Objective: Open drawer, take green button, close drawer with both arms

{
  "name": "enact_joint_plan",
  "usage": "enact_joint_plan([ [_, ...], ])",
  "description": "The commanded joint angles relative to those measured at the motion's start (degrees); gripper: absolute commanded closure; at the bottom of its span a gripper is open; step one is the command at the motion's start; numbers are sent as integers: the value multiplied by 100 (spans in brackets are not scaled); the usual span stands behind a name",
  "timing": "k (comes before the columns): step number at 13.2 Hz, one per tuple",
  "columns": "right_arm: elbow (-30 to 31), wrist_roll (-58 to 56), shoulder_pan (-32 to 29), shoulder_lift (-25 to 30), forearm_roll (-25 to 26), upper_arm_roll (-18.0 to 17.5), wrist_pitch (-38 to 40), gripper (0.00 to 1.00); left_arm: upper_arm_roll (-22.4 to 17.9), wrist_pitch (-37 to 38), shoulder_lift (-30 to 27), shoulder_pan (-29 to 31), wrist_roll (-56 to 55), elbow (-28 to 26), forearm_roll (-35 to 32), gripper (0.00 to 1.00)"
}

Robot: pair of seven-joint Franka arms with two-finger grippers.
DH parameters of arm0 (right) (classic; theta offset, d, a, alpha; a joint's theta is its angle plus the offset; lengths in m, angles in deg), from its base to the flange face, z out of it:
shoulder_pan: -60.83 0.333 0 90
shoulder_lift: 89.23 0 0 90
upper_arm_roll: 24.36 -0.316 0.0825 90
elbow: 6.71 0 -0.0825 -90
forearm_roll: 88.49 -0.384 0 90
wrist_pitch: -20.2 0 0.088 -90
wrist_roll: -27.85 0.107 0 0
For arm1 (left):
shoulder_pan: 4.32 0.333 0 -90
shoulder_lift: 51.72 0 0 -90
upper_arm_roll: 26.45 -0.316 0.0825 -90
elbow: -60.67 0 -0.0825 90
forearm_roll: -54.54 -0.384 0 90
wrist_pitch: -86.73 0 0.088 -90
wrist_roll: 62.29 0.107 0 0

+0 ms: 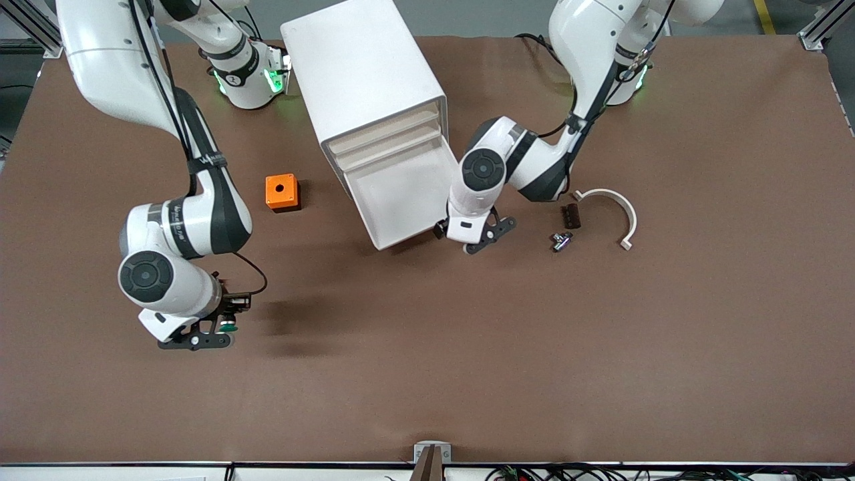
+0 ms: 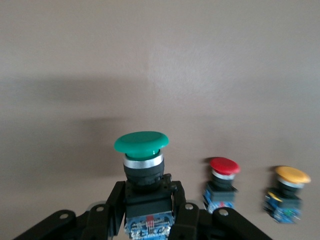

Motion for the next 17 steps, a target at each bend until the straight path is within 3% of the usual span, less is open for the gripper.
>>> enact_joint_plan([
  [1,720,40,-236,104,-218,-103,-593,84,84,-114,-2,-157,47,-100,-96,0],
  [3,852,49,-236,95,-446,-94,-638,84,198,-114,7,-184,-14,-100,-88,0],
  [9,1125,963,35,69,-420,-77,-682,83,690,-88,-37,-193,-76,-205,-44,0],
  [11,1143,954,27,69,-333,-68,-752,83,866,-88,-2,-202,-111,-214,-26,0],
  [14,1143,893,1,60,289,-77,-761,83,1060,-88,-10,-228,-120,-240,-9,0],
  [17,1143,901,-8,42,344,-85,-805,81,1148,-79,-19,-281,-339,-276,-17,0],
])
